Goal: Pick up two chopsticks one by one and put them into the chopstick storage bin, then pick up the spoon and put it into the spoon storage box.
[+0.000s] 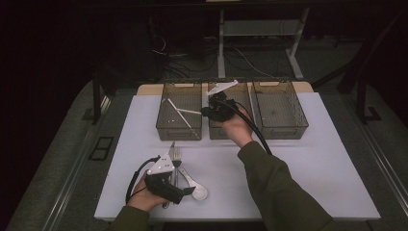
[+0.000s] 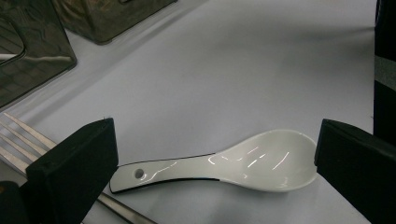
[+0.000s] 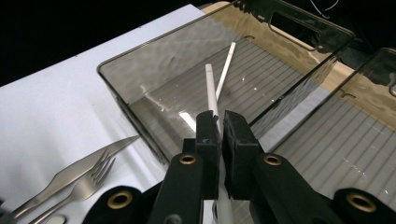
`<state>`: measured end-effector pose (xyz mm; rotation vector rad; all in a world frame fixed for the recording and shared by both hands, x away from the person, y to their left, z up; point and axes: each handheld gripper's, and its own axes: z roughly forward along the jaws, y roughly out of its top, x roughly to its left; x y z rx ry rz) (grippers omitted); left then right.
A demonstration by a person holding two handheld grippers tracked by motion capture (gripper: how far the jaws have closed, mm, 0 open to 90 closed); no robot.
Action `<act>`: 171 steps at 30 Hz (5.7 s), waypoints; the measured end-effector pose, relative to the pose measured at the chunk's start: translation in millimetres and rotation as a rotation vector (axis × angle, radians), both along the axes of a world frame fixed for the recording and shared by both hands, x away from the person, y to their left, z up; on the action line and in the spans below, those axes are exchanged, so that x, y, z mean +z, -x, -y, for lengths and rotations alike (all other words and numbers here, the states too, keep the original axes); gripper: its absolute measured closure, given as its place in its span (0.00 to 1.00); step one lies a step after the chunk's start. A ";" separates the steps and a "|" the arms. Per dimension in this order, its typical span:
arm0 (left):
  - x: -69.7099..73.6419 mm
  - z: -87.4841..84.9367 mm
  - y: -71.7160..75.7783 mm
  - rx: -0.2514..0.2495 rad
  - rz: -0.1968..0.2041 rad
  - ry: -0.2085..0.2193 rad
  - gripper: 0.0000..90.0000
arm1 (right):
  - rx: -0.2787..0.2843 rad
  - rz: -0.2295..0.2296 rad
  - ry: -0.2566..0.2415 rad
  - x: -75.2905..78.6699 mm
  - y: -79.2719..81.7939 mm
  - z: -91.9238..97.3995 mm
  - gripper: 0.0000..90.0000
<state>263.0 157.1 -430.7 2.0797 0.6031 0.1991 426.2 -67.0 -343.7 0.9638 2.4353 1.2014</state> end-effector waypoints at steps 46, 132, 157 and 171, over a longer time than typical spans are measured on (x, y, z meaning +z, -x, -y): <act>-0.2 1.5 -0.1 -0.001 -0.006 0.018 0.00 | -0.009 -0.129 0.089 -38.3 -50.1 -71.4 0.88; -1.8 -0.7 -1.2 0.006 -0.004 -0.009 0.00 | 0.112 -0.109 -0.065 -16.7 22.1 17.0 0.70; -3.1 -2.5 -1.6 0.019 -0.005 -0.032 0.00 | 0.041 -0.062 -0.130 -43.6 86.7 131.2 0.31; -2.0 -2.4 -1.1 0.027 -0.002 -0.027 0.00 | -0.035 0.018 -0.123 -62.0 129.4 190.9 0.22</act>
